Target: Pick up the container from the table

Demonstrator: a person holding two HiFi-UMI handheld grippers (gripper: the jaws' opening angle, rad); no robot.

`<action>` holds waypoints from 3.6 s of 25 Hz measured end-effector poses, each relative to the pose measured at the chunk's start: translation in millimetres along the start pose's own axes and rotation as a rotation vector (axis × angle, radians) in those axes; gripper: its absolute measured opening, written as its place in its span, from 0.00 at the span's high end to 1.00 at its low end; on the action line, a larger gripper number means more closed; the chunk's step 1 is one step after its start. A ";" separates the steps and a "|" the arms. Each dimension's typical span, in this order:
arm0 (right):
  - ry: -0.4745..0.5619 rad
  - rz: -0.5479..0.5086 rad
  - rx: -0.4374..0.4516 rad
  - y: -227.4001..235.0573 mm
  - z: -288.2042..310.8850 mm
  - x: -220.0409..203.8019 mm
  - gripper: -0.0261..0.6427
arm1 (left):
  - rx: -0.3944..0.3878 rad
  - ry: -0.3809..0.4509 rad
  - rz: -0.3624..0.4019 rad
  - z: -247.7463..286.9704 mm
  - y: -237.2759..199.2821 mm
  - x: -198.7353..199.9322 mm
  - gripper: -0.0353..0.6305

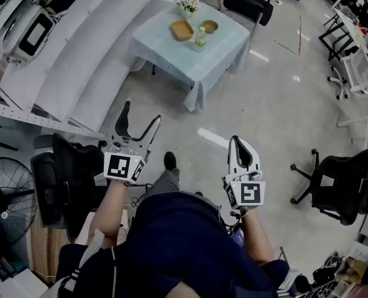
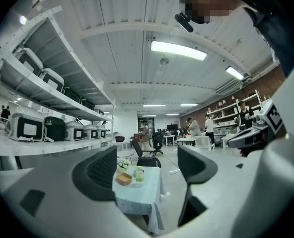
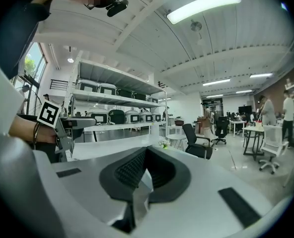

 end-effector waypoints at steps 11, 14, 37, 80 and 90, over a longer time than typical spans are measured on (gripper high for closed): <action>-0.043 -0.024 -0.076 12.5 125.3 18.1 0.96 | -0.068 -0.039 -0.007 109.2 -94.0 -8.3 0.36; -0.061 -0.020 -0.082 24.9 150.6 17.9 0.96 | -0.078 -0.057 -0.024 141.8 -105.5 -15.7 0.36; -0.147 0.020 -0.005 149.5 347.9 -4.7 0.96 | -0.013 -0.239 -0.016 432.3 -209.0 -105.9 0.38; -0.383 0.117 -0.148 160.7 496.7 -52.6 0.96 | -0.282 -0.791 0.035 691.4 -375.2 -350.2 0.57; -0.418 0.119 -0.143 161.1 501.1 -60.3 0.96 | -0.332 -0.886 0.057 703.5 -375.9 -368.4 0.65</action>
Point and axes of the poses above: the fingertips, and each gripper's own axes: z forward along the fingers, y to its right, x out of its top, the point moved 10 cm from there along -z, backward along the fingers, and after that the axes turned 8 degrees about -z, right-handed, at the moved point
